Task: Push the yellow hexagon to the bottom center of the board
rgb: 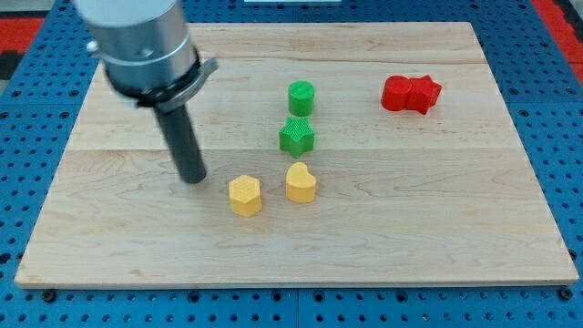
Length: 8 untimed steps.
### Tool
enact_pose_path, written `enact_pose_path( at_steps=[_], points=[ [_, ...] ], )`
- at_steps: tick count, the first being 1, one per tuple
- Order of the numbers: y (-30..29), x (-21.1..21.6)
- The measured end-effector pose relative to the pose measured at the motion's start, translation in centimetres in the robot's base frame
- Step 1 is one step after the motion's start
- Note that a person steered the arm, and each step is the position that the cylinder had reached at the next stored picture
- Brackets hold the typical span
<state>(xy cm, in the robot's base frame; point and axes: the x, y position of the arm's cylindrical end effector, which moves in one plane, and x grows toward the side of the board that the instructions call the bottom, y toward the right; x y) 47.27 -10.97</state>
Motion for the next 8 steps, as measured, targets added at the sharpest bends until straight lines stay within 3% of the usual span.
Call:
enact_pose_path(
  at_steps=[2,4,5,7,8],
  points=[
    [6.8,6.5],
    [-2.0,11.8],
    [6.3,12.6],
    [12.0,14.4],
    [21.9,12.5]
  ],
)
